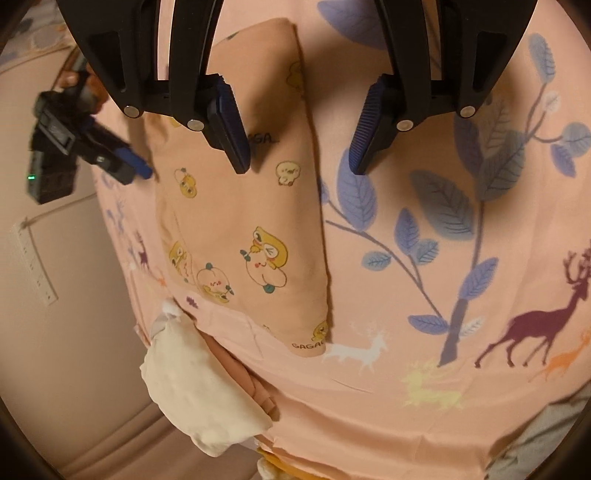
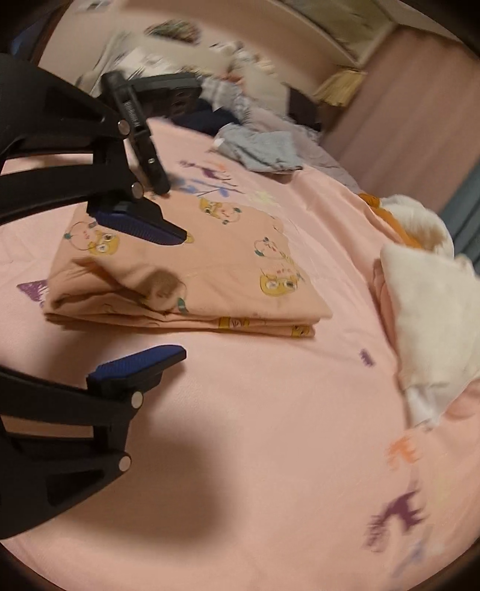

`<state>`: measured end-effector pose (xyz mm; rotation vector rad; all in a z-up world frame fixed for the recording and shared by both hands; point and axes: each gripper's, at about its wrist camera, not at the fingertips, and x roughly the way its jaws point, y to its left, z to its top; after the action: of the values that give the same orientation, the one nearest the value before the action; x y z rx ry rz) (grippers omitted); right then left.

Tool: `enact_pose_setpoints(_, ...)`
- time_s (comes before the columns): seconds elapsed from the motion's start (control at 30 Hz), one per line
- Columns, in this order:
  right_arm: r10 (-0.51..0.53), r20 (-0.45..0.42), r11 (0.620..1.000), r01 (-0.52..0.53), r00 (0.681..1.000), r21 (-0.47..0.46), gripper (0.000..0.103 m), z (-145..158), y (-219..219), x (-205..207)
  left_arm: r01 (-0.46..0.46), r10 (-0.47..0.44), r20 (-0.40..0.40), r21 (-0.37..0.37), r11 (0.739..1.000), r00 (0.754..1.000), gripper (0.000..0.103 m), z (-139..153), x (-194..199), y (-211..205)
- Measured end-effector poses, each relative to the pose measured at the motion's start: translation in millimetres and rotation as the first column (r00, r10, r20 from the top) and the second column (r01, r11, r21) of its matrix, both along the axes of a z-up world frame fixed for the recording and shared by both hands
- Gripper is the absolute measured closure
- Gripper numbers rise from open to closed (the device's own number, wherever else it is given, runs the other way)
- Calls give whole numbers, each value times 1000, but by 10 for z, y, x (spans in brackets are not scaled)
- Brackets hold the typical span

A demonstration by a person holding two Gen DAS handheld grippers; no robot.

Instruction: Fold small clothes

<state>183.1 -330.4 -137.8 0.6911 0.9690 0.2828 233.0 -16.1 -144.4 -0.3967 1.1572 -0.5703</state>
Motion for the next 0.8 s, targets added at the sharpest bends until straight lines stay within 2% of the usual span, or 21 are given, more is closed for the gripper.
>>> enact_pose_setpoints(0.13,43,-42,998,-41,998,53,46,-135,125,156,1,-2,-19,-30,1000,1000,48,-40,80,-67)
enact_pose_setpoints(0.37,70,-51,996,-67,996,59,48,-204,369,447,20,-23,-36,-78,997,999,48,-103,269,-215)
enact_pose_setpoints(0.47,65,-53,998,-64,996,23,58,-222,418,503,14,-18,-40,-91,996,999,48,-120,327,-264)
enact_pose_setpoints(0.53,53,-51,999,-53,997,-2,64,-209,433,510,12,-13,-20,-63,998,1000,49,-103,311,-315)
enact_pose_setpoints(0.6,45,-42,998,-47,998,-36,69,-179,449,506,16,-15,5,-17,1000,1000,59,-82,276,-361)
enact_pose_setpoints(0.67,48,-15,996,-49,999,-75,76,-107,479,467,18,-17,13,-11,1000,1000,70,-66,261,-343)
enact_pose_setpoints(0.73,56,17,993,-54,998,-108,79,-1,533,444,12,-12,25,-7,1000,1000,78,-5,234,-313)
enact_pose_setpoints(0.8,63,43,990,-57,997,-132,80,93,583,432,9,-9,37,-5,1000,999,80,55,211,-299)
